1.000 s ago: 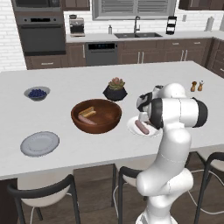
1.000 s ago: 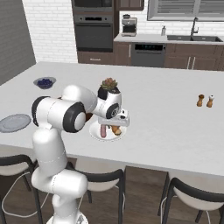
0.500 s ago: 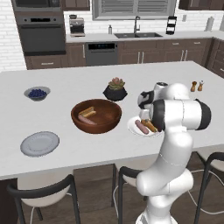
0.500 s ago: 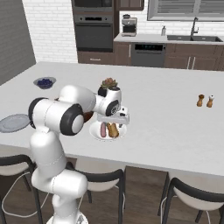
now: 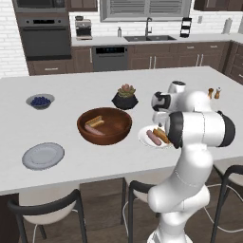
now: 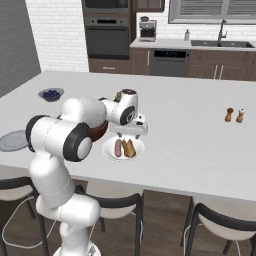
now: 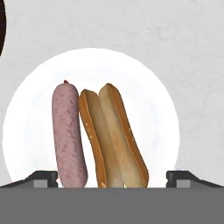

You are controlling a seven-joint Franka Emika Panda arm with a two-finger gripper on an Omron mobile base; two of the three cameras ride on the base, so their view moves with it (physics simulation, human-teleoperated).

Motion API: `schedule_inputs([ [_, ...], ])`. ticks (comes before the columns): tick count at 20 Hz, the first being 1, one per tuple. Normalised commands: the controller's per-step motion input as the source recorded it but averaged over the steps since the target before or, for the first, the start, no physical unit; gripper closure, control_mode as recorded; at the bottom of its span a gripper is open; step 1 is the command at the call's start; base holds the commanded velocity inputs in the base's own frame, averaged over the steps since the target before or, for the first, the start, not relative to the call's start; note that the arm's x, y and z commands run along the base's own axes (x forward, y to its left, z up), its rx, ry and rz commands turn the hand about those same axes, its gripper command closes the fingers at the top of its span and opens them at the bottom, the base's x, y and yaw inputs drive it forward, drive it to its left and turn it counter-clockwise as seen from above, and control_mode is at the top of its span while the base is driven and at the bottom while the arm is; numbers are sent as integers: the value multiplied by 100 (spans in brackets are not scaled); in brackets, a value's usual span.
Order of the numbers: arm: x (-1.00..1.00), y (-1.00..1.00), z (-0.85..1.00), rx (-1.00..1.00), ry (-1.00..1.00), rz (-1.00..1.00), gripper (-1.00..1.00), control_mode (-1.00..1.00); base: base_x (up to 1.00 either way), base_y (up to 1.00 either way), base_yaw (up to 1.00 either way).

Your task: Place one bun and one sausage from the bowl on each plate.

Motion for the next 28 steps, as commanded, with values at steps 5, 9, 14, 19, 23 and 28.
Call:
schedule_inputs([
  [5,-18,2,54,0,-3,0,-100,-100,0,0,0],
  [9,-30,0,44,0,-2,0,-100,-100,0,0,0],
  [14,-21,0,45,0,-3,0,-100,-100,0,0,0],
  [19,-2,10,26,0,0,0,-100,-100,0,0,0],
  [23,-3,15,28,0,0,0,-100,-100,0,0,0],
  [28,-28,22,39,0,-3,0,-100,-100,0,0,0],
])
